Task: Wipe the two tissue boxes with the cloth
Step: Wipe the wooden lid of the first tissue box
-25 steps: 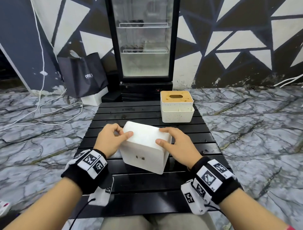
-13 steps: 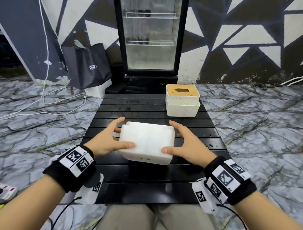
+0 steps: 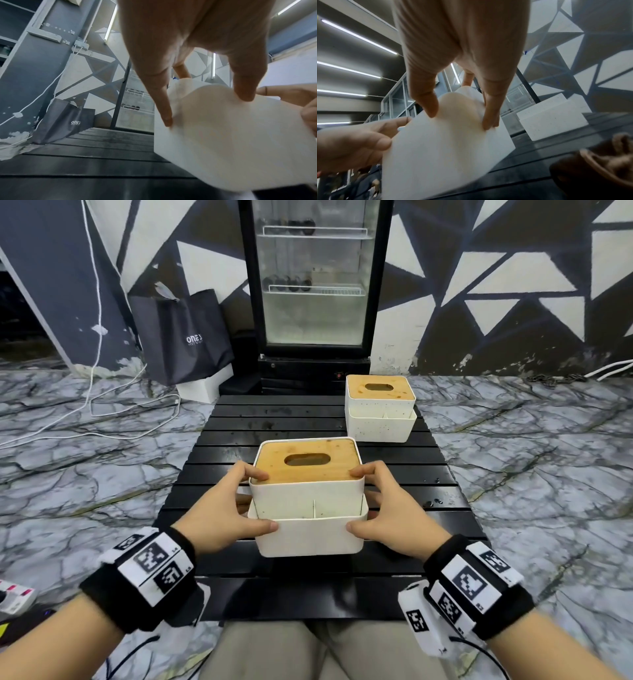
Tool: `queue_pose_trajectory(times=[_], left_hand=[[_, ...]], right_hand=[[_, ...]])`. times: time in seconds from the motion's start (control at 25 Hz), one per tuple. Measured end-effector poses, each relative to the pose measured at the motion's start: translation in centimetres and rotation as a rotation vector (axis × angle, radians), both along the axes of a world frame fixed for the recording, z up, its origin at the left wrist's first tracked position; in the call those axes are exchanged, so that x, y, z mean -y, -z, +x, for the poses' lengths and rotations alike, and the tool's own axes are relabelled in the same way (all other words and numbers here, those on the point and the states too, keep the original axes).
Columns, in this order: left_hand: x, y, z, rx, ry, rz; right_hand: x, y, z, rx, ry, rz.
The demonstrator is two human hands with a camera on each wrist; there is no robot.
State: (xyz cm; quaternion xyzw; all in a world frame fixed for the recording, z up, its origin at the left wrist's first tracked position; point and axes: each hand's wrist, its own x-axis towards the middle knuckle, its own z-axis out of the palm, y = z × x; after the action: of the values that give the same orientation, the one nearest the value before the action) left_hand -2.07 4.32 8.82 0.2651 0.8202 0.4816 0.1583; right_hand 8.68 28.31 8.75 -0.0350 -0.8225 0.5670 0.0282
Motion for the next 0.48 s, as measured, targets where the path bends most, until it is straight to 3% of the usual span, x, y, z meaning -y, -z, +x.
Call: queue_pose_trajectory(times=[0.28,0.48], left_hand=[[-1.2,3.3,0.2,-0.123,-0.022,-0.050],[-1.5,4.6,0.4,-0.114,-0.021,-0.071]], right_hand=[[-0.1,2.9,-0.2,0.057,0.047,0.085],[-0.3,4.2,0.1,0.059,0.055,0.107]])
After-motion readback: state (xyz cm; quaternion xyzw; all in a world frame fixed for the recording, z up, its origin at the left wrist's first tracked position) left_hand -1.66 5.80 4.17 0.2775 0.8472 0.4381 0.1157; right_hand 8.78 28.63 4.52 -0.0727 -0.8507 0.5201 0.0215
